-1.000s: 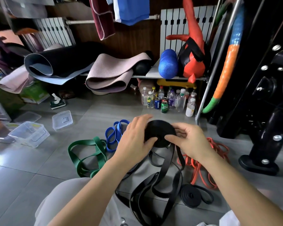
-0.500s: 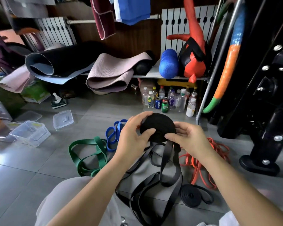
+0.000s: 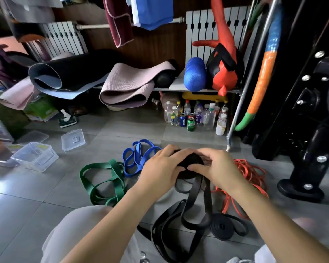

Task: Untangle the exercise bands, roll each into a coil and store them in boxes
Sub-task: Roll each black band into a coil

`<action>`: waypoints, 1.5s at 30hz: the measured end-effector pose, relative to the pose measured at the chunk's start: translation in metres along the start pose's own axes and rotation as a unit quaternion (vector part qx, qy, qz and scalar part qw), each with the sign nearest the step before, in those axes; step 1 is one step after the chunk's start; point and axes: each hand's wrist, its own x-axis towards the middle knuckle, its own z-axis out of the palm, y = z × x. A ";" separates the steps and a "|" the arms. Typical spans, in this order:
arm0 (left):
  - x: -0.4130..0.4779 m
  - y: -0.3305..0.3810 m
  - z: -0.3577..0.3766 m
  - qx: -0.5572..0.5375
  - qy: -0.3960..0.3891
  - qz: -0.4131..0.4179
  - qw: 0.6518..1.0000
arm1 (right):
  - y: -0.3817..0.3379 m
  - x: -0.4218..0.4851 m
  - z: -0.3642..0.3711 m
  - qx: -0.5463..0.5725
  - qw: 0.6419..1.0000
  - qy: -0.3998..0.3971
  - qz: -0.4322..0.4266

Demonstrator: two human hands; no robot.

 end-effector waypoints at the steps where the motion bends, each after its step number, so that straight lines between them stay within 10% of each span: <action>1: 0.001 -0.002 0.000 -0.035 0.017 -0.016 0.999 | -0.001 -0.001 -0.002 0.013 1.000 0.006 0.004; 13: 0.008 -0.003 -0.002 -0.424 0.105 -0.185 0.880 | -0.005 0.000 -0.008 0.221 0.975 0.014 0.027; 20: -0.003 -0.003 -0.004 0.007 0.037 0.023 0.999 | -0.005 -0.003 -0.002 0.102 0.995 -0.002 0.014; 39: 0.001 -0.006 0.002 -0.356 0.105 -0.180 0.911 | -0.004 -0.002 -0.011 0.163 0.986 -0.008 0.030; 45: -0.005 -0.011 -0.004 -0.025 0.000 -0.039 0.999 | 0.000 -0.004 -0.006 0.093 0.994 -0.031 0.047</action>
